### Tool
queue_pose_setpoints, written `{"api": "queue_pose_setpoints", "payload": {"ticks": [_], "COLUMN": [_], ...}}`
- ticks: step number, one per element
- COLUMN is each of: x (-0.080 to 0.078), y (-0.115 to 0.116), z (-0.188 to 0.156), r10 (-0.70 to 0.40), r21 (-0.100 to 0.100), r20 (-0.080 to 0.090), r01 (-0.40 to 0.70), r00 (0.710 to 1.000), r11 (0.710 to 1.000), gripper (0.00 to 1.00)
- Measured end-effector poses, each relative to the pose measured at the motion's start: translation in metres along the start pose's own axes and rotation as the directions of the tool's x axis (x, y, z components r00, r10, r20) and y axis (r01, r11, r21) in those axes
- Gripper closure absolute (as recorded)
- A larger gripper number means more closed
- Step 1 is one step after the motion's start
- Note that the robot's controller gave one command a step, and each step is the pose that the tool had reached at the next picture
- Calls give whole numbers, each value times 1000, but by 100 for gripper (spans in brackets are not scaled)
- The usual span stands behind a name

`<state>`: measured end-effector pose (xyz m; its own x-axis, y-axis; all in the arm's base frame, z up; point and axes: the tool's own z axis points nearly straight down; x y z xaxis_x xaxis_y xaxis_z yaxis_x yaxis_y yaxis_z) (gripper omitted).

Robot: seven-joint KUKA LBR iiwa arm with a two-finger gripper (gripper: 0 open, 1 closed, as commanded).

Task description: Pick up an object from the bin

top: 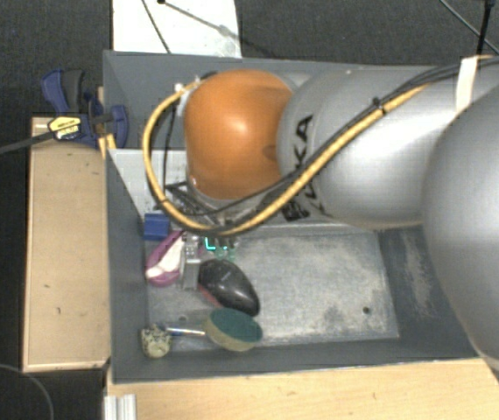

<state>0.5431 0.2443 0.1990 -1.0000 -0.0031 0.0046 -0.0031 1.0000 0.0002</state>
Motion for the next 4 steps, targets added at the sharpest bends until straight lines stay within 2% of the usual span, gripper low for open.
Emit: {"api": "queue_pose_setpoints", "payload": {"ticks": [1, 2, 3, 4], "x": [13, -10, 1, 0], "y": [-61, -107, -166, -163], "z": [79, 127, 126, 124], "r10": [-25, -159, -225, -223], "r21": [5, -1, 1, -1], "r20": [-2, 10, 15, 17], "r01": [25, 159, 225, 223], "r00": [1000, 987, 974, 975], "r11": [1000, 987, 974, 975], "gripper": [0, 0, 0, 100]}}
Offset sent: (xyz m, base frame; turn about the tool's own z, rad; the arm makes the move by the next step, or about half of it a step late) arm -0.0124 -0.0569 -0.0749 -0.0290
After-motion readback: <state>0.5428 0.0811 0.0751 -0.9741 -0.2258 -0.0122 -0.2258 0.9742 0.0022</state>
